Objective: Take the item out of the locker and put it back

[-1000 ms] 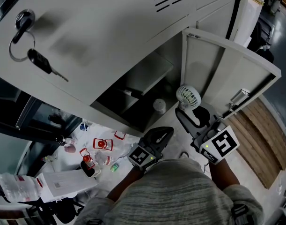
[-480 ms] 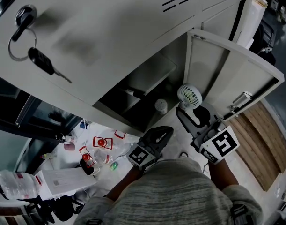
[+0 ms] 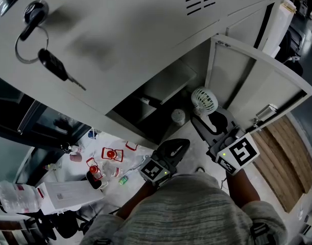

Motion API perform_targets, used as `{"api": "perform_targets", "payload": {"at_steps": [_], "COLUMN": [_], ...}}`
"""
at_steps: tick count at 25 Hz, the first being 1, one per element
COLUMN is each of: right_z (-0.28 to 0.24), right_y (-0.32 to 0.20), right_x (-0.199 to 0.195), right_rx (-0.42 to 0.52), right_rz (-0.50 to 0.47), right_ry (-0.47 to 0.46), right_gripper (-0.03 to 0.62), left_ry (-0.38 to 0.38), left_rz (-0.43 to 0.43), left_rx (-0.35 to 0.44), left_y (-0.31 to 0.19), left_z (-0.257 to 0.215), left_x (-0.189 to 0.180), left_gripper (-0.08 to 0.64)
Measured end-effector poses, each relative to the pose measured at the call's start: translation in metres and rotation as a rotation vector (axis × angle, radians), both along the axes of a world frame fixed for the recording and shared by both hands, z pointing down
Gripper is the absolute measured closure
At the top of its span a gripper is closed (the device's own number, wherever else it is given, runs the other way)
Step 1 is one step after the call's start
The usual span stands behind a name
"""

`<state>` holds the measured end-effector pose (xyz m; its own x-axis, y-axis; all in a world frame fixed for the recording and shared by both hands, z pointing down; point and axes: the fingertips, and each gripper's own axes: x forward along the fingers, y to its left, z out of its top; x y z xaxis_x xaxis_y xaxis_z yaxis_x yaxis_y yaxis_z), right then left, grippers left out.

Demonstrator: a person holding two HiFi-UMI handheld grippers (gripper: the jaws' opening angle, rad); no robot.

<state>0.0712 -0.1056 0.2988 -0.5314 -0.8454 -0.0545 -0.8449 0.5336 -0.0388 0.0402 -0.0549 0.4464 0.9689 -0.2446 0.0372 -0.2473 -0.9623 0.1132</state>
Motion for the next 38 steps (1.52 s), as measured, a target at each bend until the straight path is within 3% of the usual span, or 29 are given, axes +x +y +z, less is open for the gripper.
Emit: {"api": "perform_targets", "payload": {"at_steps": [24,38], "right_z": [0.003,0.002], "right_y": [-0.062,-0.1], "right_x": [-0.035,-0.035], "right_rx": [0.018,0.019], "right_rz": [-0.053,-0.01], "right_ry": [0.063,0.069], "right_gripper": [0.451,0.451], "left_ry": [0.005,-0.001], "left_rz": [-0.027,-0.029], "left_rx": [0.001,-0.022], "left_y": [-0.001,-0.008], "left_z": [0.005,0.01], "left_x": [-0.006,-0.007], "left_gripper": [0.552,0.552]}}
